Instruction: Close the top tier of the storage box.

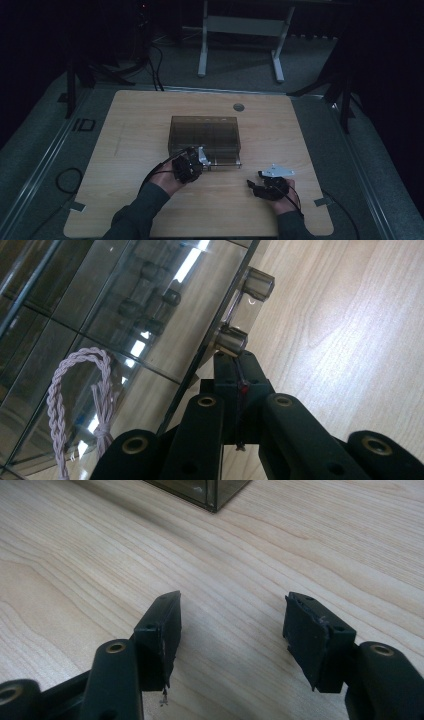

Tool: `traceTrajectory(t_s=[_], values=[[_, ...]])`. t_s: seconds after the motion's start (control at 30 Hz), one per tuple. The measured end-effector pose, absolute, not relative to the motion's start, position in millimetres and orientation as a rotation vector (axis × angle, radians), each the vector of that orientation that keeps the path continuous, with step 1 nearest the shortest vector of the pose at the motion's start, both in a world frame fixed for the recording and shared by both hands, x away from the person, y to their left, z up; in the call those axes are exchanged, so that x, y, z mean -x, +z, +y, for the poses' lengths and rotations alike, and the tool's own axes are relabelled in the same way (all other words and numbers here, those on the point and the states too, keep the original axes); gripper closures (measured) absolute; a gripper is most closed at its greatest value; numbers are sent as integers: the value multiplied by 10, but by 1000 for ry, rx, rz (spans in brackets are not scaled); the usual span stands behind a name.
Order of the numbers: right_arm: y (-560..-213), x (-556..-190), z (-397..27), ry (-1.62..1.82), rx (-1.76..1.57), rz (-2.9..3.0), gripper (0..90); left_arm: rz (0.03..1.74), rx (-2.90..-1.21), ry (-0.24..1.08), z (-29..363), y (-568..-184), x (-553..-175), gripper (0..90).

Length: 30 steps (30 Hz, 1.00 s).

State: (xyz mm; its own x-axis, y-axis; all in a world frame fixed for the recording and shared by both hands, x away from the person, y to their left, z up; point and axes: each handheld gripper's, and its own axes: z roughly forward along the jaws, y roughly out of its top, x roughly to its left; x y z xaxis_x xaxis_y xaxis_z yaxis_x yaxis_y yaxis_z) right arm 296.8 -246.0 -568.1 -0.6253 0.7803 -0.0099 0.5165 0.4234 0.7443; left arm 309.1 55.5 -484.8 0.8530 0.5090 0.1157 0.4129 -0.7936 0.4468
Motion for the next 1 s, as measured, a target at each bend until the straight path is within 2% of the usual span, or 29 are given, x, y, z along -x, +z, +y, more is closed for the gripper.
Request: traceTrajectory(t_s=[1.0], values=[[-5682,-2970,-2461,1032,-1105,2328,401,748,-2583,350,582,-4823,-3222,900]])
